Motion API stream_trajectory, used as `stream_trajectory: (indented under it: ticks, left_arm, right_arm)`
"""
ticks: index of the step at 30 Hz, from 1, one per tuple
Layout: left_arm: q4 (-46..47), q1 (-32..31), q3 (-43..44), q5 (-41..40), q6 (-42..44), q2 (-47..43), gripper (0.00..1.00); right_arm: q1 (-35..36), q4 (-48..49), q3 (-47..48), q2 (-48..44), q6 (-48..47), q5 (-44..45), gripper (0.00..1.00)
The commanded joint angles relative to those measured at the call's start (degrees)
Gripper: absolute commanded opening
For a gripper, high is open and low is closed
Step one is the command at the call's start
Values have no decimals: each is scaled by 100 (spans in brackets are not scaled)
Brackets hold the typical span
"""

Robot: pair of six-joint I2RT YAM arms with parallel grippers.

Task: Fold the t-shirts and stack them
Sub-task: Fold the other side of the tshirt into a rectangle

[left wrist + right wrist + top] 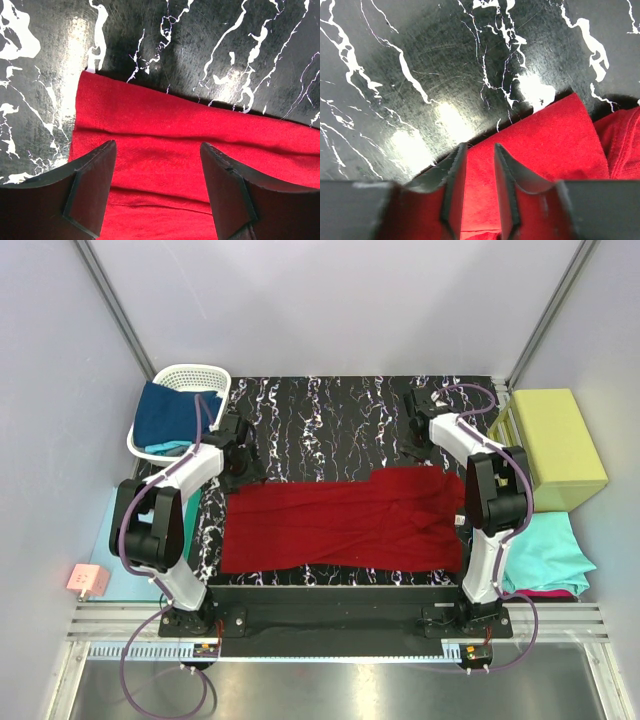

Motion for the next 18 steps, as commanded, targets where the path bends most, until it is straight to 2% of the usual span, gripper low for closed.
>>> stream_trajectory:
  ticks: [1, 10, 15, 16, 18]
  left_arm:
    - [184, -1, 0, 91, 32, 19, 72]
    - [175, -72, -8, 170, 5, 98, 71]
    - [201, -107, -122, 171, -30, 54, 71]
    - [210, -107, -140, 179, -39, 54, 70]
    - [219, -133, -175, 179, -65, 54, 70]
  right_arm:
    - [-25, 19, 231, 111, -171, -46, 38]
    - [-25, -43, 486, 586, -172, -248, 39]
    - [-16, 1, 258, 534, -102, -283, 38]
    - [-16, 10, 240, 525, -119, -266, 37]
    - [-16, 19, 196, 542, -137, -301, 28]
